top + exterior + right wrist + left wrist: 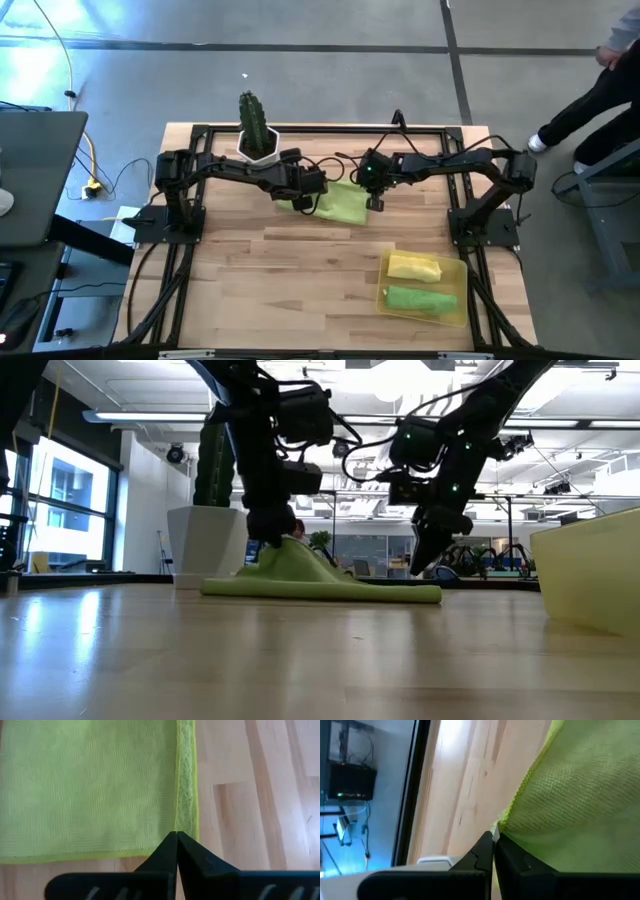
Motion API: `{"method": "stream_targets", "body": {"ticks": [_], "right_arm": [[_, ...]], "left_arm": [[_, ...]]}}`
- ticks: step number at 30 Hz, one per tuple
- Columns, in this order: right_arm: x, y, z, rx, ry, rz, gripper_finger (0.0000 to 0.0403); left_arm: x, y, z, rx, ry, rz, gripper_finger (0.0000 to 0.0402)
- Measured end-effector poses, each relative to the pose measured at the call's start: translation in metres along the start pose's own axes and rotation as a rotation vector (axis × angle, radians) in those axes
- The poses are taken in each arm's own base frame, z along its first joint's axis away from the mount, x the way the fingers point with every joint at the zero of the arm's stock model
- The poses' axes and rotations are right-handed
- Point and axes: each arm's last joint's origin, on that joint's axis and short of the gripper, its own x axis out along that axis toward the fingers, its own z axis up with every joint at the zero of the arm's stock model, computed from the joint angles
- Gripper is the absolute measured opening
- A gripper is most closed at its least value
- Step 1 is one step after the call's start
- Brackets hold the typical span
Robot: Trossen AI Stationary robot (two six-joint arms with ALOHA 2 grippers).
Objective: Roll microfiber towels into tight, uniform cylinder then place into a basket
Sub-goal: Fold the light green towel
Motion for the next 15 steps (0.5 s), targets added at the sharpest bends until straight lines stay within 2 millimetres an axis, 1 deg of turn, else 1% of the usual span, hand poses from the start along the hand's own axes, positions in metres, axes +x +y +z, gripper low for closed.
{"method": "stream_targets", "body": {"ticks": [2,4,6,11,13,15], "right_arm": [[0.0011,0.0005,0.0002,-0.010,0.000,0.001,0.0004],[0.0015,0.0015,0.0003,-0.043,0.002,0.002,0.0020],[0.0015,0.0020,0.0016,-0.076,-0.011,0.001,0.0047],[0.0036,0.0016,0.0029,-0.092,-0.024,0.003,0.0123],[0.0066,0.0001,0.0018,-0.090,-0.011,-0.007,0.0138],[0.0102,-0.0011,0.0005,-0.084,0.001,-0.005,0.0142]], "left_arm": [[0.0000,-0.0006,0.0001,0.013,-0.002,-0.022,0.0000],[-0.0001,-0.0013,0.0001,0.010,-0.002,-0.046,0.0000],[-0.0001,-0.0017,0.0002,0.002,-0.004,-0.060,0.0000],[-0.0001,-0.0018,0.0002,-0.008,-0.003,-0.062,0.0000],[0.0000,-0.0018,0.0003,-0.008,-0.004,-0.062,0.0000],[-0.0001,-0.0018,0.0005,-0.010,-0.006,-0.062,0.0000]]}}
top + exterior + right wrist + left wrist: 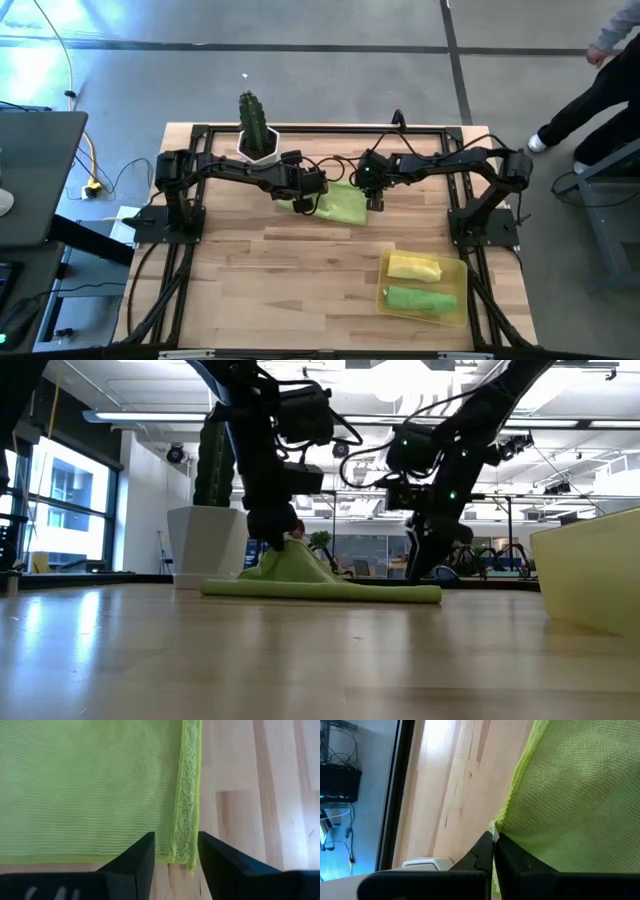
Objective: Roll microfiber towels into tight, uniform cylinder then place into a basket
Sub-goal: Fold the light green towel
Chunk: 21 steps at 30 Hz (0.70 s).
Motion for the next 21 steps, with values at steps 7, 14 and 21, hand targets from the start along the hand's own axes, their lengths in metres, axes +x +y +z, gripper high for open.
{"method": "stream_targets", "body": {"ticks": [7,14,21], "right_arm": [[0.013,0.001,-0.004,0.003,0.039,0.016,0.0119],[0.013,0.001,-0.004,0.002,0.041,0.019,0.0064],[0.013,0.003,-0.006,-0.006,0.069,0.029,0.0008]], "left_arm": [[0.000,0.000,0.001,-0.003,-0.006,0.000,0.0000],[0.000,0.000,0.001,-0.004,-0.007,0.001,0.0000],[0.000,0.000,0.001,-0.004,-0.006,0.017,0.0000]]}}
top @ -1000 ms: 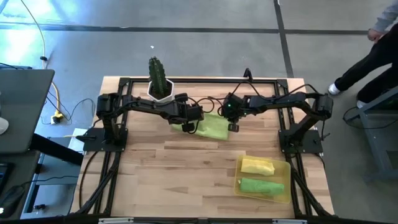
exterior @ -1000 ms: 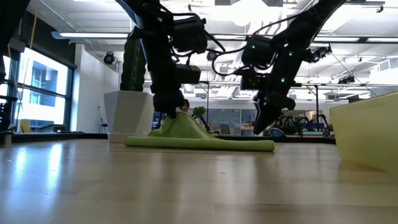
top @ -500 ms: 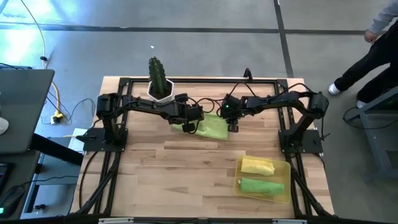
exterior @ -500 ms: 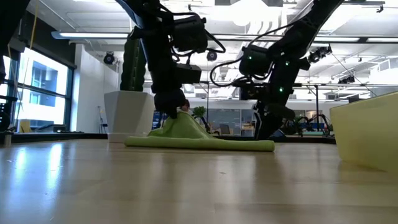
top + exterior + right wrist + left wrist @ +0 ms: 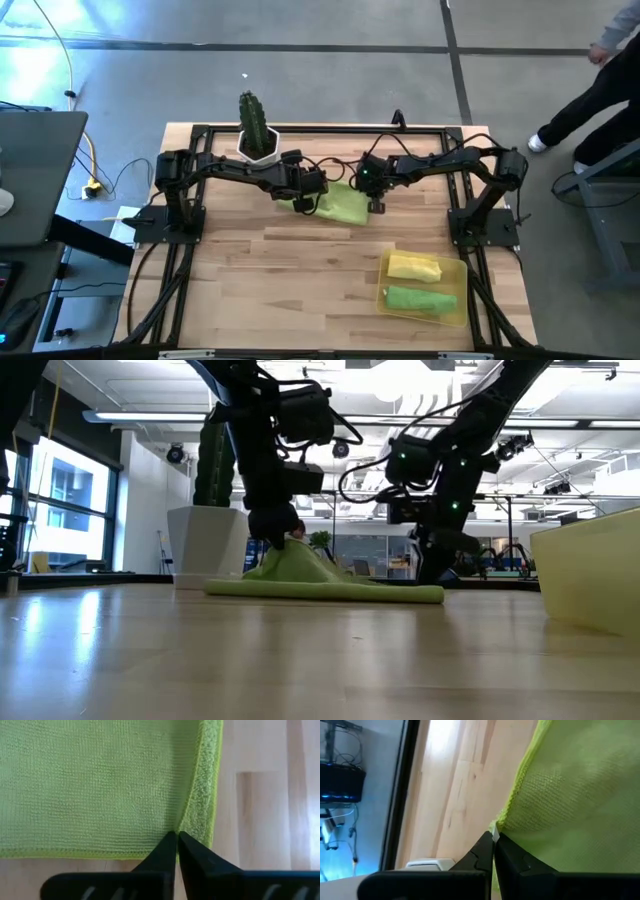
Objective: Roll microfiber towels into tight, uniform cylinder then place into a basket
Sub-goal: Fold the light green towel
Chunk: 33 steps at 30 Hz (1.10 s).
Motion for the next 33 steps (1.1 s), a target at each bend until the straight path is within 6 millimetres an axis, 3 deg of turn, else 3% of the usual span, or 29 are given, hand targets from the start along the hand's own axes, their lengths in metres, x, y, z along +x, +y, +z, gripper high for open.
{"method": "stream_targets", "body": {"ticks": [13,22,27,33], "right_arm": [[-0.030,-0.002,0.003,0.021,-0.070,-0.025,0.0002],[-0.031,0.007,0.000,0.000,-0.028,0.033,0.0001],[-0.031,0.000,-0.002,0.056,0.024,-0.151,0.0000],[-0.030,0.001,-0.002,0.056,0.024,-0.133,0.0000]], "left_arm": [[0.000,0.001,0.000,0.017,-0.003,0.041,0.0000],[-0.004,-0.005,0.001,0.037,-0.015,0.027,0.0000],[-0.006,-0.005,0.001,0.037,-0.018,0.137,0.0000],[-0.001,0.003,0.001,0.032,-0.003,0.149,0.0000]]}}
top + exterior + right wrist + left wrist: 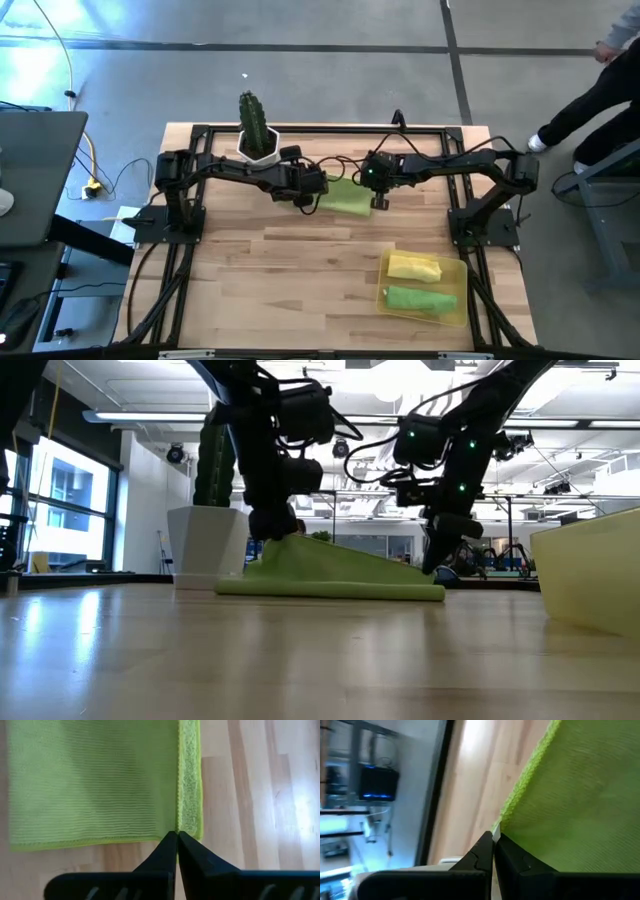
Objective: Roll microfiber towels into tight, uniform cylinder then place into a basket
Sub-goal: Fold the light green towel
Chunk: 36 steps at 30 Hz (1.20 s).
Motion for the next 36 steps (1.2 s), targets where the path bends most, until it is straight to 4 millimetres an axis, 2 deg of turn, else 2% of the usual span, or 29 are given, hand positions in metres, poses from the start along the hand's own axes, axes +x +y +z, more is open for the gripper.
{"method": "stream_targets", "body": {"ticks": [9,16,20,24,28,36], "right_arm": [[0.000,-0.001,0.003,0.004,-0.030,-0.018,0.0006],[0.000,-0.005,0.004,-0.002,-0.012,-0.136,0.0092],[0.000,-0.003,0.004,0.096,-0.031,-0.071,0.0125],[0.000,0.003,0.006,0.137,-0.063,0.068,0.0129],[0.003,0.006,0.006,0.144,-0.117,0.064,0.0124],[0.017,0.014,-0.010,0.243,-0.156,0.066,0.0116]], "left_arm": [[0.006,0.005,0.004,-0.043,-0.028,-0.053,0.0000],[0.007,0.006,0.004,-0.045,-0.027,-0.059,0.0000],[0.008,0.007,0.004,-0.065,-0.025,-0.058,0.0000],[0.008,0.007,0.005,-0.085,-0.035,-0.057,0.0000],[0.008,0.008,0.005,-0.091,-0.038,-0.056,0.0000],[0.008,0.008,0.005,-0.111,-0.038,-0.064,0.0002]]}}
